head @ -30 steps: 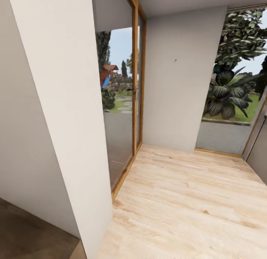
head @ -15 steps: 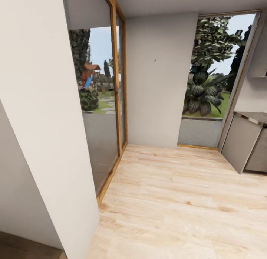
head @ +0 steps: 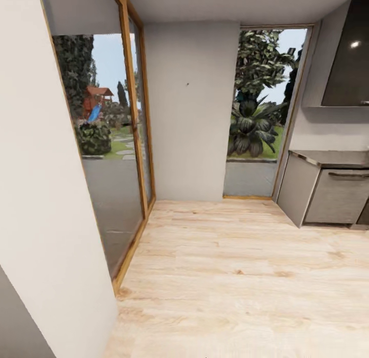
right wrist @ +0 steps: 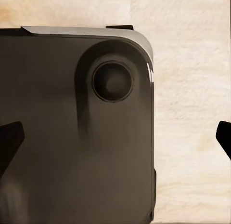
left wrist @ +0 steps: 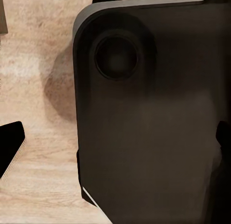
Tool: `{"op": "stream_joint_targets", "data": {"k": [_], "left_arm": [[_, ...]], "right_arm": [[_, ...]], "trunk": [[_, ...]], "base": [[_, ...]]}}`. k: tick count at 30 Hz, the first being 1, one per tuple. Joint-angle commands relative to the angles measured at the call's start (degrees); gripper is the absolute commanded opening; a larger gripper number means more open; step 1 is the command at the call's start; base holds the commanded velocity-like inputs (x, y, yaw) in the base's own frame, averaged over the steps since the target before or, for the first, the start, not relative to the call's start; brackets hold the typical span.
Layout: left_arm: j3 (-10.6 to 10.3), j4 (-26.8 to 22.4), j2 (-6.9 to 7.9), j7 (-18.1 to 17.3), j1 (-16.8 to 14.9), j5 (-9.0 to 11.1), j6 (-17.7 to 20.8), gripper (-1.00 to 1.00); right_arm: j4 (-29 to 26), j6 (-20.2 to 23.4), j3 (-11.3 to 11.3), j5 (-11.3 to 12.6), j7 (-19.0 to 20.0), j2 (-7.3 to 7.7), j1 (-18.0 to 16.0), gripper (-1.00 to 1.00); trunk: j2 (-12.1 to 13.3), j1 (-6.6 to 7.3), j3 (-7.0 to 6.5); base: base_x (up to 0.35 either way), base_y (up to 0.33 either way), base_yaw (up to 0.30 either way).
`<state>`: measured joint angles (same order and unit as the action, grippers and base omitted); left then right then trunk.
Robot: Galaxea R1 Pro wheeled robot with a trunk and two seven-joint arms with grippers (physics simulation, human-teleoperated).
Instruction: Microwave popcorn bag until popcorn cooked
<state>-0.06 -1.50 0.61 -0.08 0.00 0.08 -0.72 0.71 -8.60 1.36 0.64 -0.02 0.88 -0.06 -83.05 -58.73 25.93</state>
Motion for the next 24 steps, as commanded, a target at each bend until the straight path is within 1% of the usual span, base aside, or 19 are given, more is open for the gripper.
{"op": "stream_joint_targets", "data": {"k": [1,24], "left_arm": [[-0.02,-0.01,0.01,-0.01,0.00,0.01,-0.08,1.00],[0.00,-0.01,0.01,-0.01,0.01,0.01,-0.08,1.00]], "right_arm": [[0.08,-0.26,0.13,0.06,-0.03,0.00,-0.03,1.00],[0.12,-0.30,0.13,0.15,0.45,0.00,-0.03,1.00]], "trunk": [[-0.02,0.00,0.04],[-0.02,0.00,0.04]], "base": [[0.000,0.000,-0.295],[0.000,0.000,-0.295]]}}
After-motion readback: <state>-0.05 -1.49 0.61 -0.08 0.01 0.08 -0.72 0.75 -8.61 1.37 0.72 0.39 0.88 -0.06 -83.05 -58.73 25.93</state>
